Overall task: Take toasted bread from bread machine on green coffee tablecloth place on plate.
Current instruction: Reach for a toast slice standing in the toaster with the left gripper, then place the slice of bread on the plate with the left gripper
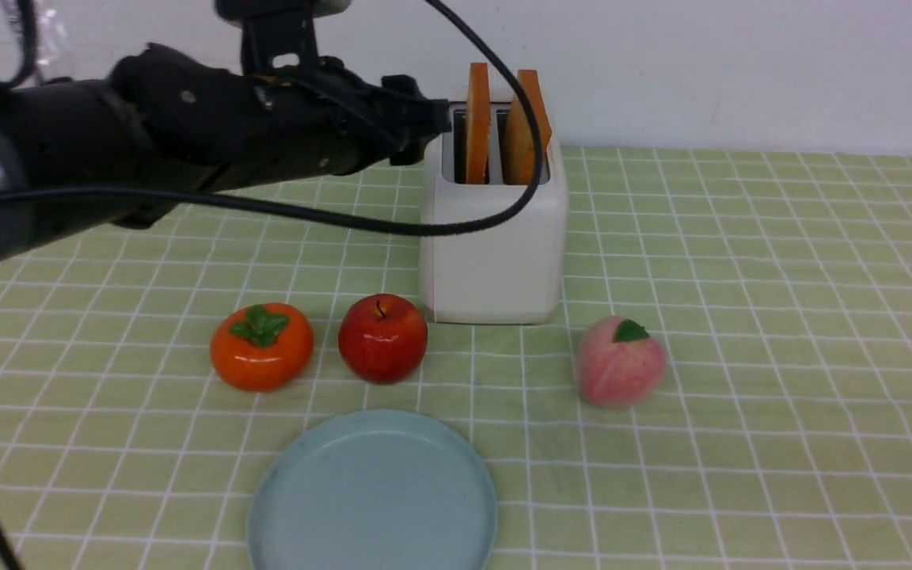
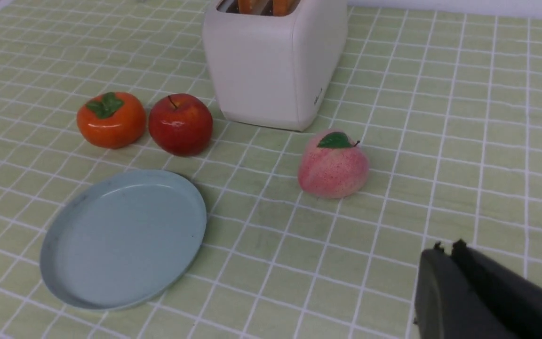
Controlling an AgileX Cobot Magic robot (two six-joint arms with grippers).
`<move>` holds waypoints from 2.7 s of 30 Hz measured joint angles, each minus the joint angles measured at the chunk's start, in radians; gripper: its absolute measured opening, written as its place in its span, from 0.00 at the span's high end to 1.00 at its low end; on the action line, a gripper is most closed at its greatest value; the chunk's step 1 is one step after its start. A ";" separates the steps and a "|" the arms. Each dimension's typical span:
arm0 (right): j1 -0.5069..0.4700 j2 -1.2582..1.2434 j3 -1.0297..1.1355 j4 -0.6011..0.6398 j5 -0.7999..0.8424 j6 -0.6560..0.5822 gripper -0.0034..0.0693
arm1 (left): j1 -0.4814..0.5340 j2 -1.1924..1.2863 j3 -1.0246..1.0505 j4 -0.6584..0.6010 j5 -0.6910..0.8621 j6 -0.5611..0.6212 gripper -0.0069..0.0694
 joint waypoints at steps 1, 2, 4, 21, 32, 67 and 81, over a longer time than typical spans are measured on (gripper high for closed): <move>0.000 0.000 0.010 0.002 0.001 0.000 0.91 | 0.000 0.030 -0.027 -0.001 0.004 0.007 0.27; 0.000 0.000 0.020 0.008 0.001 0.000 0.91 | 0.000 0.058 -0.048 -0.002 0.007 0.013 0.26; 0.000 0.000 0.028 0.017 0.003 0.000 0.91 | 0.000 0.105 -0.096 -0.003 0.021 0.025 0.26; 0.000 0.000 0.029 0.021 0.008 -0.001 0.90 | -0.073 0.253 -0.237 -0.010 -0.095 0.249 0.26; 0.000 0.000 0.029 0.022 0.018 -0.001 0.90 | -0.071 0.314 -0.315 -0.030 -0.160 0.262 0.40; 0.000 0.000 0.029 0.044 0.009 -0.001 0.88 | -0.067 -0.007 -0.340 -0.049 0.023 0.278 0.80; 0.000 -0.072 0.029 0.079 0.094 -0.001 0.88 | 0.059 -0.244 -0.261 0.233 1.006 -0.157 0.80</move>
